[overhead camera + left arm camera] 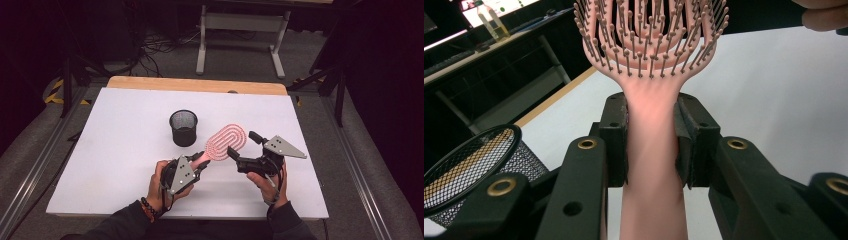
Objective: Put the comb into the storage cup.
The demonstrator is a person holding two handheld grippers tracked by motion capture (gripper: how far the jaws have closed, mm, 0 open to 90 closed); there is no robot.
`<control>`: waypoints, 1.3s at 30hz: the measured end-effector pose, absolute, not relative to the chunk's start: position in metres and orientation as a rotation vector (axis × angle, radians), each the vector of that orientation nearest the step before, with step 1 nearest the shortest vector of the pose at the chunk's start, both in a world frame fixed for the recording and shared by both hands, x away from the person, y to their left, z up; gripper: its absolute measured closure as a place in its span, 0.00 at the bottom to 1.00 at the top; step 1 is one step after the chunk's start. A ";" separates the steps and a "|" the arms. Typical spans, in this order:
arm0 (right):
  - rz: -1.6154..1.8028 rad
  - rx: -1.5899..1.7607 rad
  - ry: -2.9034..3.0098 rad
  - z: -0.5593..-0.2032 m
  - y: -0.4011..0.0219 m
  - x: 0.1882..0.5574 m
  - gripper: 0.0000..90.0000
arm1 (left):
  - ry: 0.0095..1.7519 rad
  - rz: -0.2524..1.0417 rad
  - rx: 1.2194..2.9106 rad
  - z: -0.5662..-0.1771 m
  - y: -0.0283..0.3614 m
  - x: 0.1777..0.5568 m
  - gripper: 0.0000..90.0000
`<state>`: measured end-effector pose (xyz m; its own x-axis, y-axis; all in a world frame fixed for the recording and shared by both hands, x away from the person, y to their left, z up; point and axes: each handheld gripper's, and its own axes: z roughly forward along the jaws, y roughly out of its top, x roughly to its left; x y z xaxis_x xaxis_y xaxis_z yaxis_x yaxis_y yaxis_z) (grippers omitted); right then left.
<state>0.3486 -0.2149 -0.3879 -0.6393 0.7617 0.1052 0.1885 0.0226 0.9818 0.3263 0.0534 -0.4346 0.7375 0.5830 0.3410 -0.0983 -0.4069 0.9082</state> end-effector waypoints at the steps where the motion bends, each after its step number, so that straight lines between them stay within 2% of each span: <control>1: 1.676 0.964 1.859 -0.388 -0.215 0.349 0.07 | 0.372 0.784 1.851 -0.434 0.053 0.326 0.77; 5: 1.699 0.949 1.893 -0.389 -0.208 0.351 0.10 | 0.354 0.797 1.861 -0.436 0.051 0.324 0.77; 12: 1.753 0.887 1.927 -0.387 -0.196 0.350 0.27 | 0.355 0.795 1.883 -0.442 0.048 0.325 0.77; 17: 1.812 0.858 1.901 -0.385 -0.200 0.349 0.58 | 0.369 0.793 1.895 -0.445 0.048 0.329 0.77; 18: 1.826 0.854 1.898 -0.384 -0.201 0.349 0.60 | 0.371 0.793 1.896 -0.446 0.047 0.329 0.77; 28: 1.868 0.793 1.934 -0.382 -0.197 0.342 0.69 | 0.368 0.809 1.929 -0.453 0.043 0.332 0.77; 39: 1.830 0.703 1.898 -0.378 -0.192 0.331 0.70 | 0.346 0.821 1.921 -0.452 0.047 0.335 0.75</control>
<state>0.3315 -0.1920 -0.3783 -0.7889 0.6123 0.0519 0.0743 0.0113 0.9972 0.3346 0.0468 -0.4517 0.7308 0.5563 0.3955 -0.1062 -0.4798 0.8709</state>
